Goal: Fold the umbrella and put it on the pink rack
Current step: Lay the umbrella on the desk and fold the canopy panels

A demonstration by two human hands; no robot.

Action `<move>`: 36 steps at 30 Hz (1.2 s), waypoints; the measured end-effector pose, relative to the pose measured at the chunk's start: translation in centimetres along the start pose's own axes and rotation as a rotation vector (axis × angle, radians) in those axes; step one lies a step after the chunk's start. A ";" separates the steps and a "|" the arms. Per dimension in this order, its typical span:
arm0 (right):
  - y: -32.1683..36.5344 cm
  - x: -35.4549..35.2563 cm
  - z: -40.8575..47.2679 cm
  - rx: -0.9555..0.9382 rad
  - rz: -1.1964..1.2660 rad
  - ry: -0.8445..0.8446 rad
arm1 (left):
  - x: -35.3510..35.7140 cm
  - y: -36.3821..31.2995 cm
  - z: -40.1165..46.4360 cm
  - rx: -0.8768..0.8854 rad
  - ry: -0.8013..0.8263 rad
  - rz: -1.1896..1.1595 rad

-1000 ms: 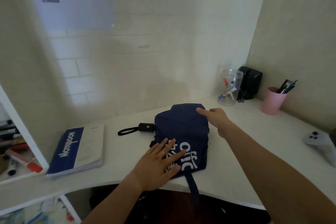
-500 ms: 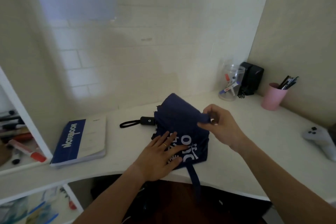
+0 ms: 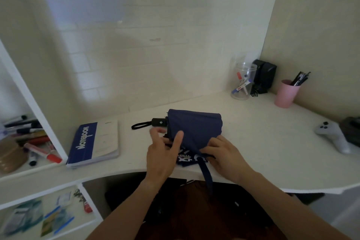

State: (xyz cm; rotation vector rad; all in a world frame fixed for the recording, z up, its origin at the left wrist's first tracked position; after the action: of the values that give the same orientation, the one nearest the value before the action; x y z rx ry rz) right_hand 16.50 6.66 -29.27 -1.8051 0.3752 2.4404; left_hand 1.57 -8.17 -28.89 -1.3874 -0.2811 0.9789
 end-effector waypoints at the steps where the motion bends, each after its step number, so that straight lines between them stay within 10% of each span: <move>1: 0.2 0.2 -0.1 -0.034 -0.011 -0.007 | 0.2 -0.5 0.4 -0.044 0.000 -0.028; 19: -1.8 -0.4 -2.4 -0.094 -0.039 -0.123 | -0.3 1.5 0.1 -0.081 0.329 0.298; 26: -2.1 0.0 -2.4 -0.147 -0.055 -0.061 | 1.2 -1.8 1.9 0.522 0.063 0.896; 31: -1.7 -1.4 -1.8 -0.074 -0.031 0.137 | 3.9 1.9 2.6 0.414 0.614 1.127; 36: -0.7 -2.8 2.0 0.016 -0.086 0.024 | 4.0 2.6 2.5 0.347 0.703 1.128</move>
State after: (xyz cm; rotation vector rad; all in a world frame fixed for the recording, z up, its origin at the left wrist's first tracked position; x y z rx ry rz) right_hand 15.61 8.01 -26.14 -1.8066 0.3110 2.3546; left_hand 1.17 -3.85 -32.12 -1.4363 1.2629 1.2410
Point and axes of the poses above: each hand's wrist, its own z-axis towards the middle knuckle, its own x-axis out of the palm, y = z × x, the point moved 3 cm from there along z, towards the middle knuckle, and after that the axes turned 10 degrees about y, right-handed, at the moved point
